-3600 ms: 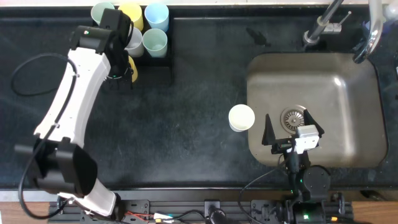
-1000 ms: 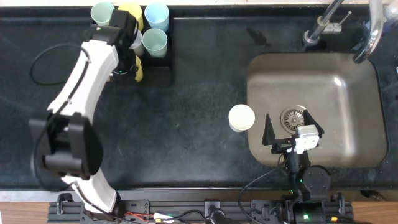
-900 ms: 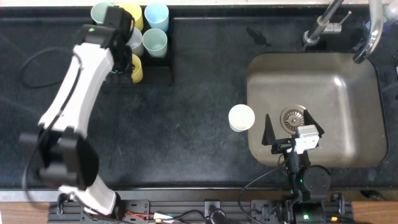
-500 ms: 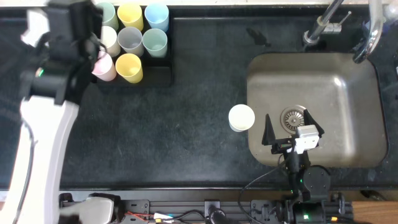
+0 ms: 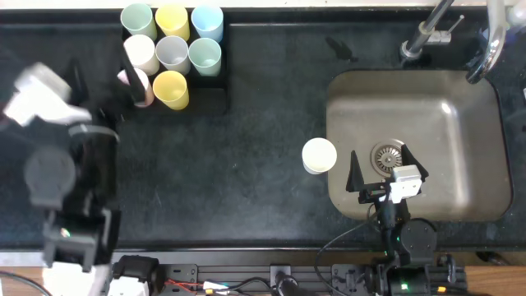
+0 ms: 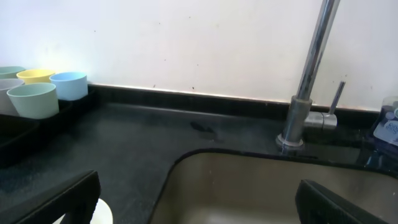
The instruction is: Store Cups
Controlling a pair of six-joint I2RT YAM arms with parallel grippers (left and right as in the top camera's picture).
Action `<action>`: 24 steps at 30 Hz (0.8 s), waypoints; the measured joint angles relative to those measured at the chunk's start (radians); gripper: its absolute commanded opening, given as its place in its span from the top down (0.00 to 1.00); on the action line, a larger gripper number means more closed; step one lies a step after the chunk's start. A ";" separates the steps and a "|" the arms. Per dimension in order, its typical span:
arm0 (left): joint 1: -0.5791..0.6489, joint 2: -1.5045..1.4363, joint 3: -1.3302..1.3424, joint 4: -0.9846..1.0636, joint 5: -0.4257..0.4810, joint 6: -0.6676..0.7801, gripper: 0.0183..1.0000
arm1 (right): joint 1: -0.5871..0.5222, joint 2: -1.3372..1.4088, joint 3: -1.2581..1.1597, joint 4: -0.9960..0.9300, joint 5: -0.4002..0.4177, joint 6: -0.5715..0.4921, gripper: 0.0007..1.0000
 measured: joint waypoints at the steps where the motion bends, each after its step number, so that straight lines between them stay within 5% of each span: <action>1: 0.001 -0.037 -0.055 0.026 0.021 0.033 0.00 | 0.000 0.000 0.000 0.000 0.000 0.000 0.00; 8: 0.029 -0.281 -0.326 0.064 0.098 0.153 0.00 | 0.000 0.000 0.000 0.000 0.000 0.000 0.00; 24: 0.114 -0.724 -0.725 0.038 0.188 0.182 0.00 | 0.000 0.000 0.000 0.000 0.000 0.000 0.00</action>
